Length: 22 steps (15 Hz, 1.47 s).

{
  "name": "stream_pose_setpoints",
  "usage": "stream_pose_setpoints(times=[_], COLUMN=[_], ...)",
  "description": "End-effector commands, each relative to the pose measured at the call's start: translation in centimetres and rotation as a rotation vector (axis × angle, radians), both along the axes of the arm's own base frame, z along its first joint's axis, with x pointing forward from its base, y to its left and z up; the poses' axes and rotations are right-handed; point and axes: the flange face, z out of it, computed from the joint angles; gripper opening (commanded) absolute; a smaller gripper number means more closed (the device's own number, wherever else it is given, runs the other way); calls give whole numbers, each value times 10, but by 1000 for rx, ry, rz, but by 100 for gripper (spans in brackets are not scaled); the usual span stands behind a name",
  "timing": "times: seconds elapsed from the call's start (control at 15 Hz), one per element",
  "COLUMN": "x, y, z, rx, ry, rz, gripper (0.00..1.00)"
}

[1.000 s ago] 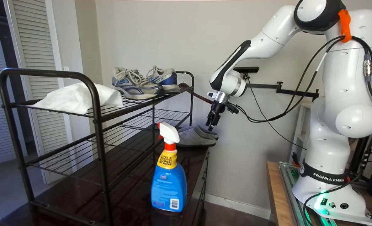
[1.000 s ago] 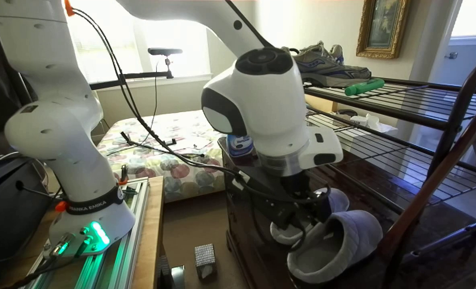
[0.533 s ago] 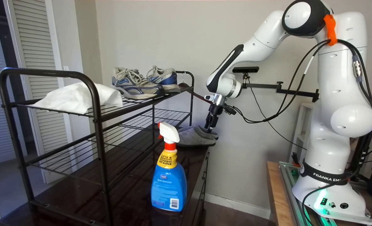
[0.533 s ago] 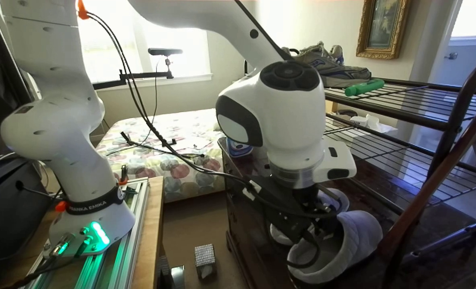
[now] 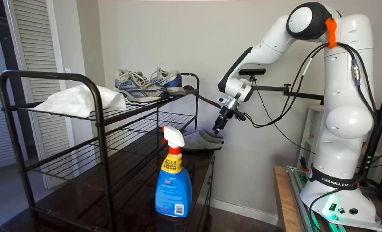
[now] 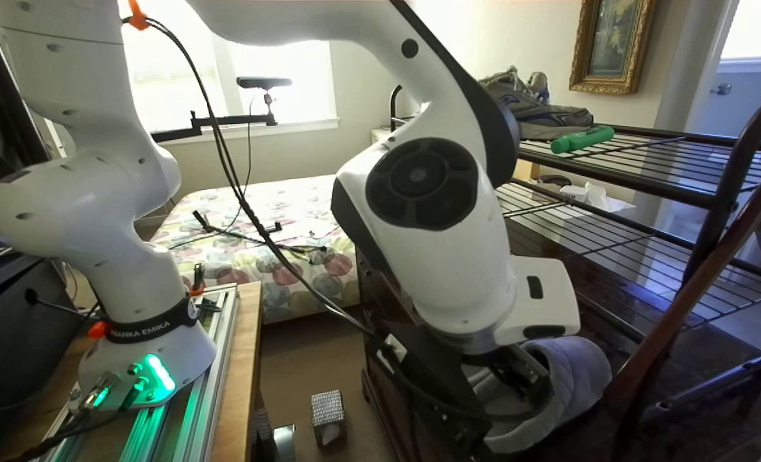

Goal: Put the grey slippers on the bottom shelf of the shoe rack.

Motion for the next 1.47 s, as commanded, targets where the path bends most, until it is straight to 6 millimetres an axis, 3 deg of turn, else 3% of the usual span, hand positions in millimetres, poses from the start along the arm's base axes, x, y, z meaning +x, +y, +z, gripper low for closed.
stream_pose_setpoints(times=[0.0,0.27,0.6,1.4], x=[0,-3,9,63], y=[-12,-5,-2,14], z=[-13,-24,-33,-48], rx=[47,75,76,73], ry=[-59,-87,-136,-174], rz=[-4,47,35,46], gripper=[100,100,100,100])
